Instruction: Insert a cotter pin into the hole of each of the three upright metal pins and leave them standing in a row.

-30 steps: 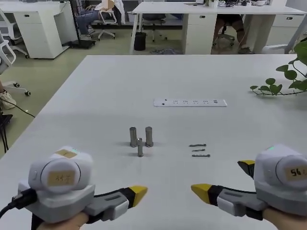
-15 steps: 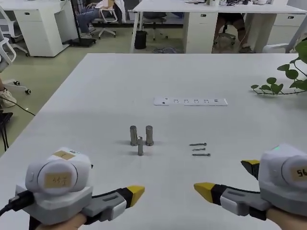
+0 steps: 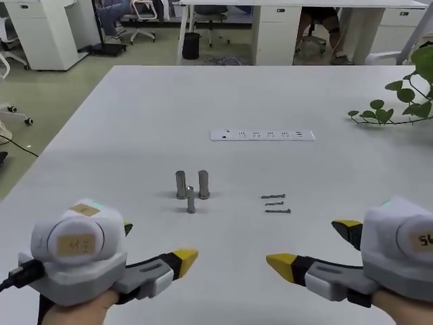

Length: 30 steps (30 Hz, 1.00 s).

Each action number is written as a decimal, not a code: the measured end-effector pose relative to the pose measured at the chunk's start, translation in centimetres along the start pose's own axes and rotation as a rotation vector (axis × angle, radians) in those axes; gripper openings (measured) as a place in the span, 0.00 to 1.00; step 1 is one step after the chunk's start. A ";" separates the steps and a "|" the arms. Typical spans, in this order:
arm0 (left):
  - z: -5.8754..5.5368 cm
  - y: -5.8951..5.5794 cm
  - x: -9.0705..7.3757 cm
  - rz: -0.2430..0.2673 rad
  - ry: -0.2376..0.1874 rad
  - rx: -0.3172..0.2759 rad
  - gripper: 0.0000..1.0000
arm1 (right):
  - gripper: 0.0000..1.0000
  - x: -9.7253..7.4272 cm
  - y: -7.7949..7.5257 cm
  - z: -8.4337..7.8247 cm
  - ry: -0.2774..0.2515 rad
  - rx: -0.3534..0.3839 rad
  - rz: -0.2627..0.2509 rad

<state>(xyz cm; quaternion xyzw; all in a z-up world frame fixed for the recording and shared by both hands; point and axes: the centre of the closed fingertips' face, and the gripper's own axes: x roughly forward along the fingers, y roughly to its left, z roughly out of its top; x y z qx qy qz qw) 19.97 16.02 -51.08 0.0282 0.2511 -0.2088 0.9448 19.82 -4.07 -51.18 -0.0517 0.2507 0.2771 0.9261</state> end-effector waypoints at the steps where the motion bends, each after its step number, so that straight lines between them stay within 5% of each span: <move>1: 0.1 0.1 0.3 -0.002 -0.002 -0.002 0.65 | 0.77 0.0 0.1 0.0 -0.001 -0.003 0.004; 15: 1.1 1.5 4.6 -0.024 -0.022 0.032 0.54 | 0.73 0.7 0.3 0.6 -0.059 0.012 0.044; 30: 2.6 2.5 9.4 -0.056 -0.063 0.081 0.35 | 0.70 0.9 0.4 -0.5 -0.017 0.000 0.055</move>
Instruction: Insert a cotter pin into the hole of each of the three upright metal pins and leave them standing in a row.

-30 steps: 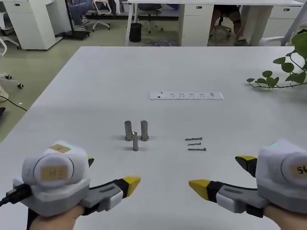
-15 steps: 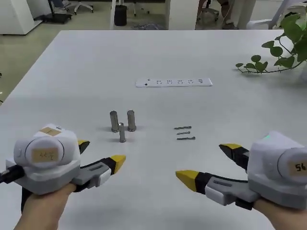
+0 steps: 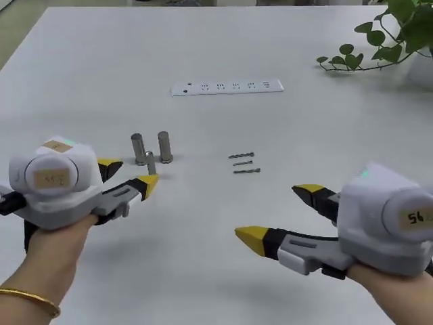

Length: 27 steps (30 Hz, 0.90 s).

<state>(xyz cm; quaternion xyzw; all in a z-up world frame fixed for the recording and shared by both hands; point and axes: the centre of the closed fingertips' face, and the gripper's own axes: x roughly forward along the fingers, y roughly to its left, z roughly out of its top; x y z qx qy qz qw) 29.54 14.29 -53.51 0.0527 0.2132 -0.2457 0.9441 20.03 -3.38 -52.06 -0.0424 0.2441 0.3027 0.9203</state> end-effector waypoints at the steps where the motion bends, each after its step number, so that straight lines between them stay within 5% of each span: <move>1: 0.0 0.1 0.4 -0.002 0.000 -0.001 0.35 | 0.70 0.0 0.0 0.0 -0.002 0.002 0.000; 10: -0.3 1.3 2.7 -0.008 -0.004 0.012 0.28 | 0.68 0.4 -0.3 0.1 -0.005 0.012 0.007; 27: -1.8 1.5 5.8 -0.069 0.019 0.037 0.15 | 0.67 2.0 -0.1 -1.1 0.044 0.010 0.020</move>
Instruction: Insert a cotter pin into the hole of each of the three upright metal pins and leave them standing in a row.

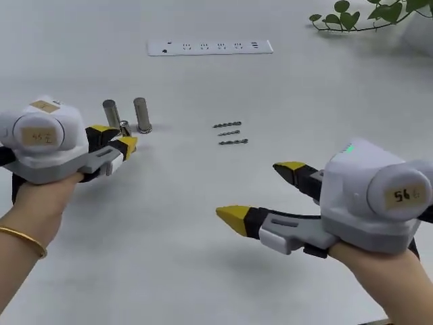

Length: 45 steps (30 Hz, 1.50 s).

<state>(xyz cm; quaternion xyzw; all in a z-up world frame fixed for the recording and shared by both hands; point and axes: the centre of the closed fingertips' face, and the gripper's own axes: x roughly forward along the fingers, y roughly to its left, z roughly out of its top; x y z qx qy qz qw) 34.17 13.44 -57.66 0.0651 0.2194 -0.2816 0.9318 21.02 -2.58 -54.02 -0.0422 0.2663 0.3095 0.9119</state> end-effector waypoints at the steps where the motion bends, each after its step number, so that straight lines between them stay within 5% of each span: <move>1: 0.0 0.1 0.1 -0.001 0.000 0.003 0.14 | 0.67 0.1 0.0 0.0 0.000 0.000 0.000; 25: 0.1 -0.9 0.1 -0.080 0.005 0.034 0.05 | 0.66 -0.1 -0.6 0.1 -0.005 0.027 -0.016; 45: 0.7 -7.7 -1.5 -0.298 -0.022 0.154 0.05 | 0.65 -0.7 -0.7 -0.2 -0.008 0.028 -0.018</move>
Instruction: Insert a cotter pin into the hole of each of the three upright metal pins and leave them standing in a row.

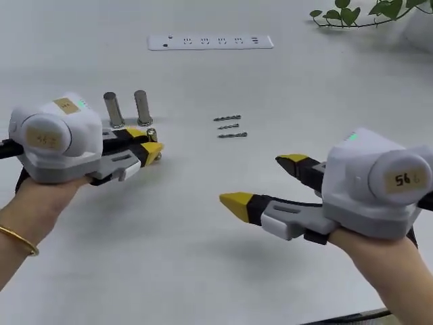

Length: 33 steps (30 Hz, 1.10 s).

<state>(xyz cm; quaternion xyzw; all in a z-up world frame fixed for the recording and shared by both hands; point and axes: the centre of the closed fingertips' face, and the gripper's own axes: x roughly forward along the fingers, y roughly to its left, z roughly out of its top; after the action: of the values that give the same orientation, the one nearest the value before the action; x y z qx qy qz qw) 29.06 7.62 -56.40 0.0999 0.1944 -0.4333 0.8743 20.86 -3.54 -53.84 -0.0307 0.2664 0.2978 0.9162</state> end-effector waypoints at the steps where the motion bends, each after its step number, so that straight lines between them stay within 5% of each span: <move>1: 0.0 -0.4 0.0 -0.008 0.001 0.006 0.05 | 0.65 0.0 0.0 -0.1 0.002 0.000 0.000; 18: 0.1 -5.5 0.0 -0.106 -0.004 0.029 0.05 | 0.64 -0.6 0.2 -0.2 0.003 -0.012 0.017; 33: -0.6 -7.8 -0.3 -0.164 0.015 0.065 0.06 | 0.63 -0.7 0.4 -0.2 0.001 -0.018 0.023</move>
<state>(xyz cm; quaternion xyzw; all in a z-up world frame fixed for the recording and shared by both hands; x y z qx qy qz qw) 22.50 3.33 -56.86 0.1150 0.1943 -0.5089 0.8307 20.10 -3.65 -53.64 -0.0360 0.2646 0.3108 0.9122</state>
